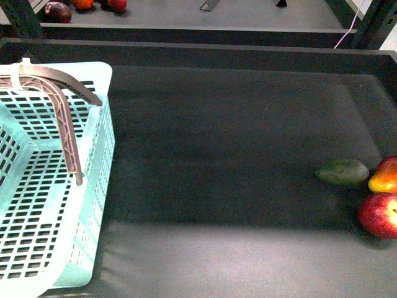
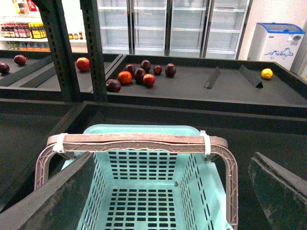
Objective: Pick apple with right arm and hold basket with left
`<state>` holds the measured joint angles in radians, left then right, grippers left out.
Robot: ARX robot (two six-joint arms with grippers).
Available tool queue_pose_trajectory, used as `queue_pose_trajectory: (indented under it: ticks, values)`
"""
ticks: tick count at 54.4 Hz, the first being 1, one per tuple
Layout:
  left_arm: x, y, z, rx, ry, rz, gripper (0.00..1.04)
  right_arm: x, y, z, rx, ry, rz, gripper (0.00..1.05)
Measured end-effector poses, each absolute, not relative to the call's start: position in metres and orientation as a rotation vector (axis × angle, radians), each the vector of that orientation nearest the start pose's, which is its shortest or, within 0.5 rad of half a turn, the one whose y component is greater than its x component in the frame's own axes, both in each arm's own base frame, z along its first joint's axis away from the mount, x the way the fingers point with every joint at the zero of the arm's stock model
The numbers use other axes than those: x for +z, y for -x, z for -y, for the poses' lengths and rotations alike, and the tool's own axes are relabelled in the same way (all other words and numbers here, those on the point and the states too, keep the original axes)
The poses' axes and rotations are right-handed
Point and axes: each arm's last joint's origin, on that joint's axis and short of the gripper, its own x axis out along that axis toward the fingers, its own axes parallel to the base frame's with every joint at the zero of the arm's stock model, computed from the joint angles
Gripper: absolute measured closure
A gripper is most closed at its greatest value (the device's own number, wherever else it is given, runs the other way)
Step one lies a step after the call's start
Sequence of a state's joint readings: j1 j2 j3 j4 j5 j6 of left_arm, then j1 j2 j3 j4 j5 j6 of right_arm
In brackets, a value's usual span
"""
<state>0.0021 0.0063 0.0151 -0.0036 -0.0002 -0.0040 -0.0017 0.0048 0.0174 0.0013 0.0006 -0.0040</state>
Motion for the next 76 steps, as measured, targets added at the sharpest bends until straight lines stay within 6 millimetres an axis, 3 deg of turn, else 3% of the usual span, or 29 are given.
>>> queue_pose_trajectory:
  ticks: [35, 42, 47, 55, 76]
  values:
    - [0.167, -0.097, 0.000, -0.009, 0.016, -0.012, 0.07, 0.169, -0.097, 0.000, -0.002, 0.004, 0.014, 0.09]
    - [0.165, -0.099, 0.001, -0.049, 0.340, -0.424, 0.07, 0.169, -0.097, 0.000, -0.002, 0.004, 0.014, 0.09]
    - [0.163, -0.104, -0.003, 0.001, 0.590, -0.509, 0.07, 0.169, -0.097, 0.000, -0.002, 0.004, 0.014, 0.09]
    - [0.170, -0.140, -0.020, 0.092, 0.969, -0.479, 0.07, 0.169, -0.097, 0.000, -0.002, 0.004, 0.014, 0.09]
    - [0.160, -0.247, -0.034, 0.245, 1.245, -0.499, 0.07, 0.169, -0.097, 0.000, -0.002, 0.004, 0.014, 0.09]
